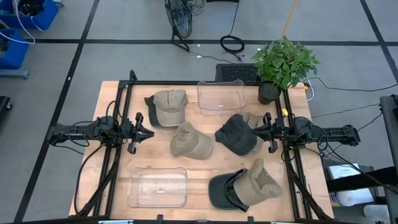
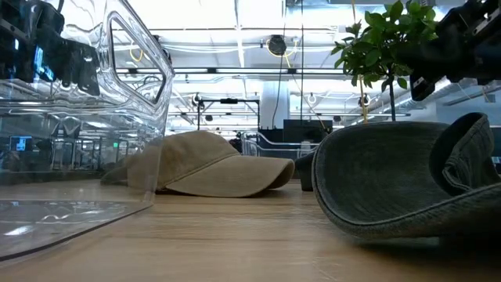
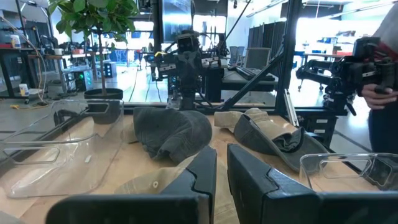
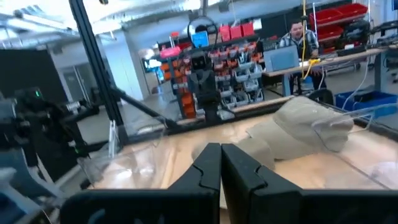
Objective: Pick & Place hat
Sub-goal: Put the dark gray cap into the top transparent bin
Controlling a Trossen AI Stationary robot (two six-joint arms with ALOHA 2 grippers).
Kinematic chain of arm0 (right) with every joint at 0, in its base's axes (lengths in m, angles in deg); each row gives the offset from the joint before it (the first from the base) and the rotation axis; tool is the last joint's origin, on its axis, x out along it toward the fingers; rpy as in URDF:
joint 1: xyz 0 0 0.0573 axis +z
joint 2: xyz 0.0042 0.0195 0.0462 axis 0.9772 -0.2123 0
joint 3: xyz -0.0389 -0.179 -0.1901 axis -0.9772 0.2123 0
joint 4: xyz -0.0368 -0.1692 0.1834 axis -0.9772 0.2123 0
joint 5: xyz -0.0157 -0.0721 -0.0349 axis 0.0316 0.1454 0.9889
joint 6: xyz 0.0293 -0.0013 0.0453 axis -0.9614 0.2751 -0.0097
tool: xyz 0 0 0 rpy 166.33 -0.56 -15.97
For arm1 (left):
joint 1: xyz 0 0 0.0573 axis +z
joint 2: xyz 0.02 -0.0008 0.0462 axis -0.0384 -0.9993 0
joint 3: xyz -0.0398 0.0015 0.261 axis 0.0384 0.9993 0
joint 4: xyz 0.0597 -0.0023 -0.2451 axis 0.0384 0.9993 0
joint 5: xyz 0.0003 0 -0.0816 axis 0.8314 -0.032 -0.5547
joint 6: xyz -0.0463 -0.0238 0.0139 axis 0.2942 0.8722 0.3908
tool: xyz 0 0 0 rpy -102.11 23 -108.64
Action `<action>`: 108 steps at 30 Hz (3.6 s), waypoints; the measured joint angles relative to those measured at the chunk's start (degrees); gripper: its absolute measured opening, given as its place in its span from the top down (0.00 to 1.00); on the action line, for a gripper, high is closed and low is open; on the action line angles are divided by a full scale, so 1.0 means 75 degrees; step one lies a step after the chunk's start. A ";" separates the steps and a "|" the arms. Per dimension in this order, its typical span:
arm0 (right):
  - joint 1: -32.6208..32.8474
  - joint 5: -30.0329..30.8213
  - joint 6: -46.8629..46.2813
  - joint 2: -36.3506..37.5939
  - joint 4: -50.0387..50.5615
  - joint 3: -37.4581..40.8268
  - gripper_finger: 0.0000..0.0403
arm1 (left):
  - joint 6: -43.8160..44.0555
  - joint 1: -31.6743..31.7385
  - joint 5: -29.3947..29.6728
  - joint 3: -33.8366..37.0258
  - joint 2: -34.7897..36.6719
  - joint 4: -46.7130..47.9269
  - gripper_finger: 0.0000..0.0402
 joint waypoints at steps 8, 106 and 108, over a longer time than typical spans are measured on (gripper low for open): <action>0.0000 -0.0106 0.0105 -0.0823 -0.1058 -0.0314 1.00 | 0.0000 0.0000 0.0001 0.0000 -0.0002 0.0000 0.88; -0.1842 0.0234 -0.1898 -1.0162 0.6384 -0.6495 0.29 | 0.0046 0.0000 0.0185 0.0000 -0.0002 -0.0545 0.88; -0.1842 0.0232 -0.1895 -1.0162 0.6264 -0.6372 0.32 | 0.0283 0.0001 0.0216 -0.0003 0.0001 -0.0734 0.88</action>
